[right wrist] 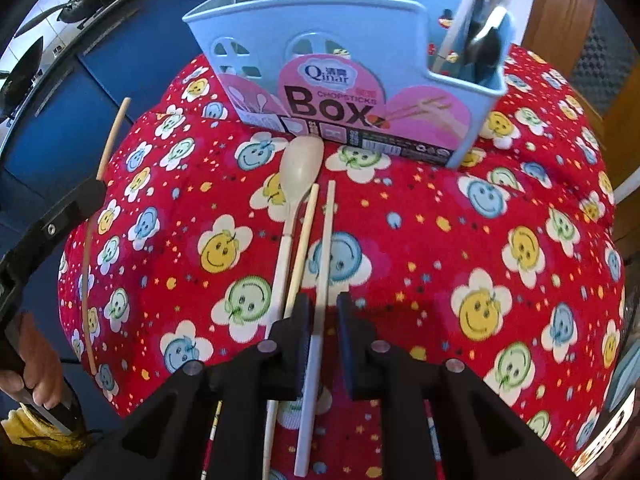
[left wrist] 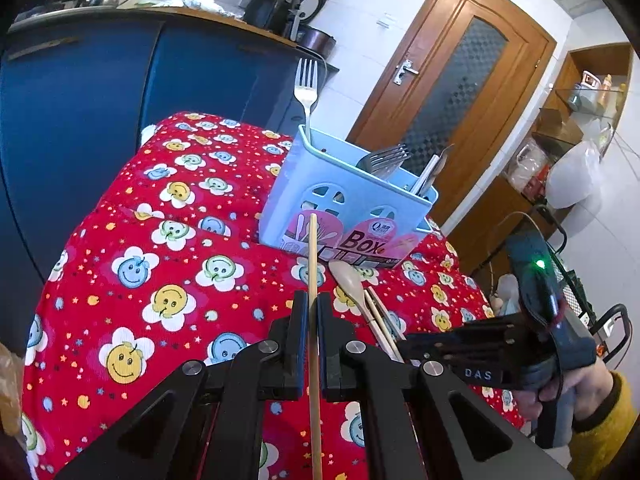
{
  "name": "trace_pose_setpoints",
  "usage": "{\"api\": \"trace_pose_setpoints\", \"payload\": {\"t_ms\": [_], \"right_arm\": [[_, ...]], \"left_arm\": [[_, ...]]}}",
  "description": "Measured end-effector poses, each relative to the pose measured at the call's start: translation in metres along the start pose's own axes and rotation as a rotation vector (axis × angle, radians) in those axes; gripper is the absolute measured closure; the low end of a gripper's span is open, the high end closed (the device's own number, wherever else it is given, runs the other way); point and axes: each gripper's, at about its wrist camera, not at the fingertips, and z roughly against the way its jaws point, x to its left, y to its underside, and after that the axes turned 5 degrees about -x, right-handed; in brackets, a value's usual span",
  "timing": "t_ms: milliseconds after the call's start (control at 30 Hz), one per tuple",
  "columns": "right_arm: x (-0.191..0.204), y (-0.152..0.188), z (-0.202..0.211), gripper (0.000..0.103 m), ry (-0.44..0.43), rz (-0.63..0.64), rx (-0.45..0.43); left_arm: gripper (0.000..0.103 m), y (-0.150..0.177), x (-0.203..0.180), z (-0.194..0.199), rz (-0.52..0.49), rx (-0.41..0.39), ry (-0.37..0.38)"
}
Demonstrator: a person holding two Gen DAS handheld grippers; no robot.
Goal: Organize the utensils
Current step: 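Carry the chopstick toward the caddy with the left tool while the right tool grasps a white chopstick, then lower the chopstick into the caddy and open the left tool while the right tool drops its chopstick in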
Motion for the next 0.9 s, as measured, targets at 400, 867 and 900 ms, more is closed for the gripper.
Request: {"api": "trace_pose_setpoints", "payload": {"t_ms": [400, 867, 900], "right_arm": [[-0.02, 0.026, 0.044, 0.096, -0.091, -0.067, -0.289], [-0.037, 0.015, 0.115, 0.096, -0.07, -0.104, -0.748], [-0.039, 0.013, 0.116, 0.096, -0.074, -0.111, -0.765]], "left_arm": [[0.099, -0.019, -0.007, 0.003, -0.021, -0.059, -0.008], [0.099, -0.083, -0.037, -0.003, -0.085, -0.244, -0.032], [0.099, -0.09, -0.04, -0.004, -0.09, -0.264, -0.039]]}}
